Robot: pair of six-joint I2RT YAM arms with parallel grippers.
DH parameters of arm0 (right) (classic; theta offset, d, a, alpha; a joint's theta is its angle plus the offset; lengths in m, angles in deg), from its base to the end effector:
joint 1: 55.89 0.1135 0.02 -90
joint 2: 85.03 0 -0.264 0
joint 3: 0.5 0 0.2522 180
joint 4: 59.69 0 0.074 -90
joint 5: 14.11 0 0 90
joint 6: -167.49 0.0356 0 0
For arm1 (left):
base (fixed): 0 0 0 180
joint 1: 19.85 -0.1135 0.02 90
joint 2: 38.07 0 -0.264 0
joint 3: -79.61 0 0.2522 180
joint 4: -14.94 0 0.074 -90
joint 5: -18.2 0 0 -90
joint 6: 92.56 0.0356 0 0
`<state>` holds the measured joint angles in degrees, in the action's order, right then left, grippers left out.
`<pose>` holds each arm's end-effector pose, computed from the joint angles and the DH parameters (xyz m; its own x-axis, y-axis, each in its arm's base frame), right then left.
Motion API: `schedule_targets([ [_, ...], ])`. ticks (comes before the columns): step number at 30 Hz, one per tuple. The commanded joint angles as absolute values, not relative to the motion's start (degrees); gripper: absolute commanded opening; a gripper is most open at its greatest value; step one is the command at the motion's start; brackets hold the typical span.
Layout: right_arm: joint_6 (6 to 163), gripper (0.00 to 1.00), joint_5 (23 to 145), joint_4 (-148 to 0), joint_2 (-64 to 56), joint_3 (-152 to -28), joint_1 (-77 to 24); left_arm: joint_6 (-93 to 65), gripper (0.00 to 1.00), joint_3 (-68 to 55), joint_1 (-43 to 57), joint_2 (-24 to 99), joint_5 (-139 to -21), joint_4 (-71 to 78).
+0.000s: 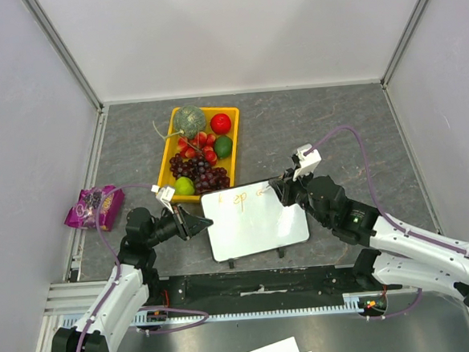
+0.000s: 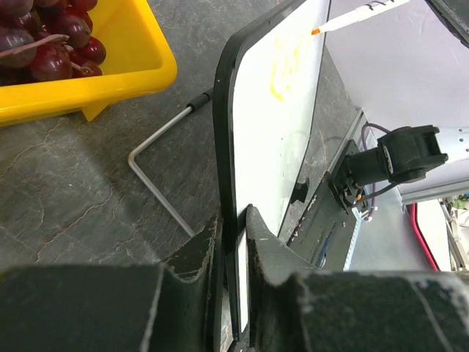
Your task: Write a sentence on the whiteboard
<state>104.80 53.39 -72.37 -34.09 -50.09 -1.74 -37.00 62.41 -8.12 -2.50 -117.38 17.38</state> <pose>0.1337 0.1618 0.2866 -0.3700 0.2117 -0.9046 -0.4070 0.8383 0.3627 0.1316 -0.0533 0.1604 -0.6824 -0.2626 -0.6822 0.5200 0.4816 -0.7055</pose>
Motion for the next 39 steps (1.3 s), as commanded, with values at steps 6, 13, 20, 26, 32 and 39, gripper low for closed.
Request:
schedule_targets([
  [6, 103.2, 0.0, 54.4, -76.0, -34.3, -49.3, -1.9, -34.8, 0.02, 62.2, -8.1, -2.8, -116.4, 18.6],
  [13, 103.2, 0.0, 55.1, -77.3, -34.8, -48.4, -1.9, -34.8, 0.02, 62.2, -8.2, -2.8, -116.3, 18.6],
  [20, 103.4, 0.0, 56.8, -77.0, -34.8, -47.9, -1.9, -34.7, 0.02, 62.2, -8.1, -2.9, -116.3, 18.7],
  [26, 104.5, 0.0, 58.7, -73.8, -32.9, -48.3, -1.8, -34.7, 0.02, 62.2, -8.2, -2.9, -116.3, 18.6],
  [32, 105.9, 0.0, 58.8, -71.5, -31.7, -49.0, -1.8, -34.7, 0.02, 62.2, -8.2, -2.8, -116.4, 18.6],
  [39, 106.8, 0.0, 59.3, -72.7, -39.0, -49.6, -1.9, -34.7, 0.02, 62.2, -8.1, -2.7, -116.3, 18.7],
])
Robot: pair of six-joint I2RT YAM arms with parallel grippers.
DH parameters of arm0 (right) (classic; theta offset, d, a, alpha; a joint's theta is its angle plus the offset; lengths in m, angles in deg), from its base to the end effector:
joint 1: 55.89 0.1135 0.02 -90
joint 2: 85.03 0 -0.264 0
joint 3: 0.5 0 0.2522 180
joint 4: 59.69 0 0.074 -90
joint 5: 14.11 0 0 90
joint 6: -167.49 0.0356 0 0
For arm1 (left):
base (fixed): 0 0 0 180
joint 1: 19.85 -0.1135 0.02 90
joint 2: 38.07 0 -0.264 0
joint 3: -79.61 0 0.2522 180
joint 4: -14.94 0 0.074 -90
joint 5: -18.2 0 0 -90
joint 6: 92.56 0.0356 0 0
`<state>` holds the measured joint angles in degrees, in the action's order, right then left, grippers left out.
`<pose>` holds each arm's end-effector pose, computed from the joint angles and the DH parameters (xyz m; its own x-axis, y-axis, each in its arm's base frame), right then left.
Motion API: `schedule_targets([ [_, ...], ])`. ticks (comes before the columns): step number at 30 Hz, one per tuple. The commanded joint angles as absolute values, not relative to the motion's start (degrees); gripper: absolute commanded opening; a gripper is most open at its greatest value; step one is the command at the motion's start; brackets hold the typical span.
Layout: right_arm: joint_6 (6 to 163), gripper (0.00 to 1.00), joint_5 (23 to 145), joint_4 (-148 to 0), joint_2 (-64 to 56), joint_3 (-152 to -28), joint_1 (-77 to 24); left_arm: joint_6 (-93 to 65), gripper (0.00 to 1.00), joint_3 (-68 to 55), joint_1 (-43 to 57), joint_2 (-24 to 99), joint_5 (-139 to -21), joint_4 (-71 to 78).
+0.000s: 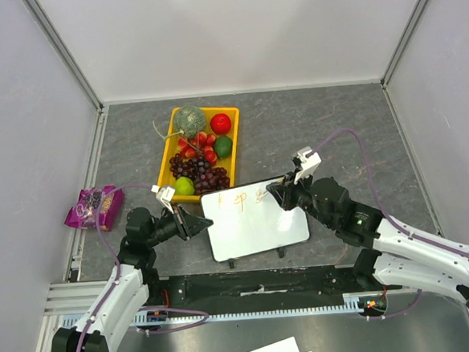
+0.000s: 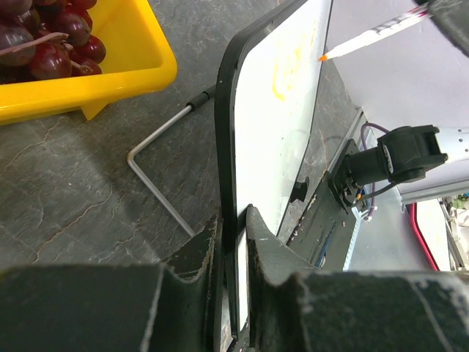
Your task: Write a sentence on the whiteboard
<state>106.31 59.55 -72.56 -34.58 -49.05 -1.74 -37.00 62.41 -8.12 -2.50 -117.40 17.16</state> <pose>0.1303 0.1632 0.2811 -0.4290 0.1962 -0.8818 -0.4699 0.7852 0.4033 0.1315 -0.0533 0.1601 -0.6851 -0.2619 -0.6798 0.5175 0.4819 -0.7071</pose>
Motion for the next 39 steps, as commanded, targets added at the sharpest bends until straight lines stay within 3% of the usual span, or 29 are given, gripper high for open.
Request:
schedule_targets([
  [1, 107.1, 0.0, 59.6, -73.2, -39.9, -50.0, -1.9, -34.6, 0.02, 62.2, -8.2, -2.6, -116.4, 18.7],
  [14, 106.4, 0.0, 60.7, -76.3, -37.5, -54.8, -6.9, -34.8, 0.02, 62.3, -8.2, -3.0, -116.4, 18.6],
  [39, 106.0, 0.0, 59.5, -74.2, -34.1, -50.8, -9.0, -34.7, 0.02, 62.2, -8.2, -2.8, -116.3, 18.6],
])
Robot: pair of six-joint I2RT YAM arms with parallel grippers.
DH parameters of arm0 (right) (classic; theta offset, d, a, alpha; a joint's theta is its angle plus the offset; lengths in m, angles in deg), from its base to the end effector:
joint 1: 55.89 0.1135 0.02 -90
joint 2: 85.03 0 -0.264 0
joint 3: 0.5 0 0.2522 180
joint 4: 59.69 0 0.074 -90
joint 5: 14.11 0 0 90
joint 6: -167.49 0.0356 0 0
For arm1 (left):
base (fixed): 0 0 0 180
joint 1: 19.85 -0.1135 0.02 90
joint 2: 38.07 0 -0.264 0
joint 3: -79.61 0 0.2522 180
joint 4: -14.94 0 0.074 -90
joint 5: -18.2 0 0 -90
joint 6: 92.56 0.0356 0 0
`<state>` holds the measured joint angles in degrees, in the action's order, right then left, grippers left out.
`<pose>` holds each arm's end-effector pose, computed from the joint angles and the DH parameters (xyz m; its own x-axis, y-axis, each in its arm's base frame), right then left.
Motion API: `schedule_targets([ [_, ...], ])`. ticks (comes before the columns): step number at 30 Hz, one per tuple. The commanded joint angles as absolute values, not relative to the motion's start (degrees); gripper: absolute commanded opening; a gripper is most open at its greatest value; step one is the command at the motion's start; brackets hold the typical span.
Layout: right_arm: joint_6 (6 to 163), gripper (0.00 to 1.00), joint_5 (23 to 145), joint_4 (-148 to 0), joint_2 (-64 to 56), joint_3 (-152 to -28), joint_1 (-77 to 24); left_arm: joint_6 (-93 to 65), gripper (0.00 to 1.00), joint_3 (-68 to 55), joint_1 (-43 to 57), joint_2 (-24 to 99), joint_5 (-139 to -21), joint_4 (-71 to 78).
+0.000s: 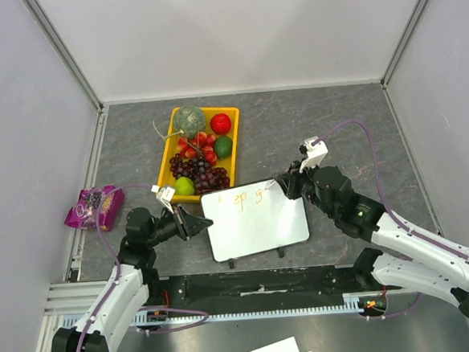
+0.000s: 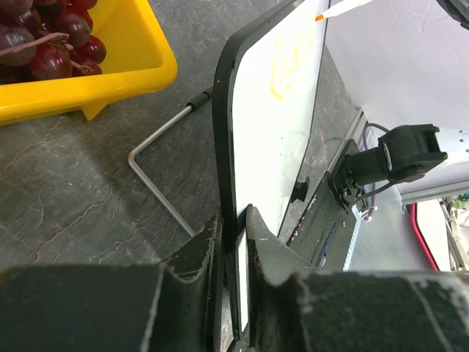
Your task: Write a sentence on the whiteboard
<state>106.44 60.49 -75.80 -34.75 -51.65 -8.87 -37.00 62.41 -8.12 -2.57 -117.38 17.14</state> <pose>0.1487 0.1457 0.2919 -0.4137 0.2406 -0.8781 -0.3776 0.8322 0.4059 0.1315 -0.0533 0.1602 -0.6844 -0.2622 -0.6804 0.5179 0.4820 -0.7067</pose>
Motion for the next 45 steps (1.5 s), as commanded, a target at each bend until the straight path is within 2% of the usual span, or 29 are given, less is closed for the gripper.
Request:
schedule_targets([
  [1, 106.0, 0.0, 59.5, -74.3, -34.1, -50.7, -9.0, -34.8, 0.02, 62.2, -8.2, -2.8, -116.3, 18.7],
  [17, 106.1, 0.0, 62.2, -75.6, -35.4, -47.8, -9.0, -34.8, 0.02, 62.2, -8.1, -2.8, -116.2, 18.5],
  [27, 106.1, 0.0, 59.0, -77.3, -37.4, -46.8, -9.0, -34.8, 0.02, 62.3, -8.2, -3.2, -116.1, 18.4],
  [45, 105.9, 0.0, 54.3, -76.9, -33.5, -52.7, -9.1, -34.8, 0.02, 62.2, -8.2, -3.2, -116.2, 18.3],
])
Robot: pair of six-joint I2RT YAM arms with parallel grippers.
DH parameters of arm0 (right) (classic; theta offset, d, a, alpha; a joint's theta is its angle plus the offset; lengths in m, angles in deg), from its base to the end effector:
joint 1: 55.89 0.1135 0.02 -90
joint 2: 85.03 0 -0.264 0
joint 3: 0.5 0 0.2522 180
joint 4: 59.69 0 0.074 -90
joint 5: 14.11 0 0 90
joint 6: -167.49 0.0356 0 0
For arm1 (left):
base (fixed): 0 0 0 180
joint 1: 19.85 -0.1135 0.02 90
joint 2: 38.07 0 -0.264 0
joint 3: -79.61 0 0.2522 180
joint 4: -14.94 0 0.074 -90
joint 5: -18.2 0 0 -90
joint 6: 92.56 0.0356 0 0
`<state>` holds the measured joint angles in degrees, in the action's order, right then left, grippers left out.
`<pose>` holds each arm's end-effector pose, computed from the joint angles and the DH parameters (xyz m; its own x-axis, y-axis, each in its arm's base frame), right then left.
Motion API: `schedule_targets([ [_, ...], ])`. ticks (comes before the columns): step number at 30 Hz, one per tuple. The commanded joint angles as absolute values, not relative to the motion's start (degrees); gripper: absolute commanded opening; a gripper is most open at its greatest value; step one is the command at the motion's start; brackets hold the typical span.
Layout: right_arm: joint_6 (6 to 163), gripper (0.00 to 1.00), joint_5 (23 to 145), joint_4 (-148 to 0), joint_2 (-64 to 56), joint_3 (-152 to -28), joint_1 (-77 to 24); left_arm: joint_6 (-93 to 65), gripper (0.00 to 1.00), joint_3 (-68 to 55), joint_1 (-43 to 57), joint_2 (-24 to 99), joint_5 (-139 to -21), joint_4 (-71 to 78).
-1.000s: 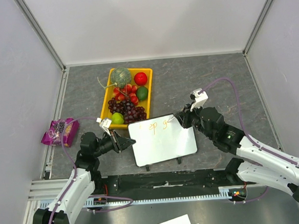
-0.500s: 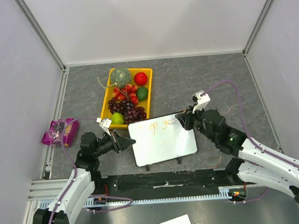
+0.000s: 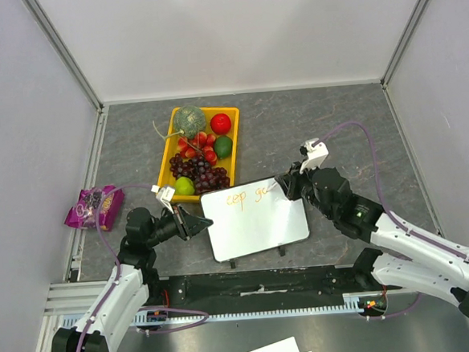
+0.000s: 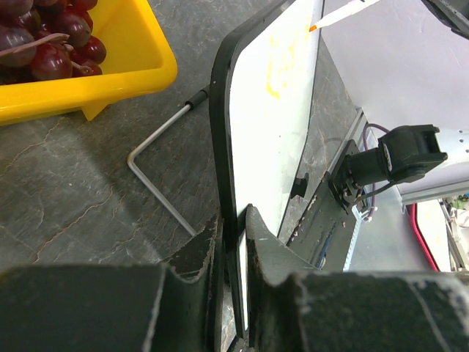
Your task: Write a sentence on the whiteboard
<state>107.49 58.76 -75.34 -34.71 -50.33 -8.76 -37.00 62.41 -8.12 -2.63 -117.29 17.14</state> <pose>0.1488 0.1449 0.2845 -0.4177 0.2523 -0.8728 -0.3453 0.8445 0.4094 0.1315 -0.0532 0.1603 -0.6832 -0.2631 -0.6812 0.5180 0.4829 -0.7060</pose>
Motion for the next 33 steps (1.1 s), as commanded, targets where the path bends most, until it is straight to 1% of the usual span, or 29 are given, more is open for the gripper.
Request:
schedule_targets([
  [1, 106.1, 0.0, 54.3, -76.9, -33.5, -52.8, -9.1, -34.8, 0.02, 62.2, -8.2, -3.1, -116.2, 18.3],
  [7, 106.2, 0.0, 55.0, -75.7, -32.8, -53.8, -9.1, -34.7, 0.02, 62.2, -8.2, -3.1, -116.3, 18.3],
  [15, 106.8, 0.0, 59.2, -73.9, -30.8, -54.3, -9.1, -34.8, 0.02, 62.2, -8.2, -3.2, -116.3, 18.3],
  [24, 107.5, 0.0, 61.3, -72.5, -35.6, -52.8, -9.2, -34.7, 0.02, 62.2, -8.2, -3.1, -116.2, 18.4],
  [33, 107.3, 0.0, 57.6, -76.3, -39.0, -52.1, -9.6, -34.7, 0.02, 62.2, -8.2, -3.1, -116.3, 18.3],
])
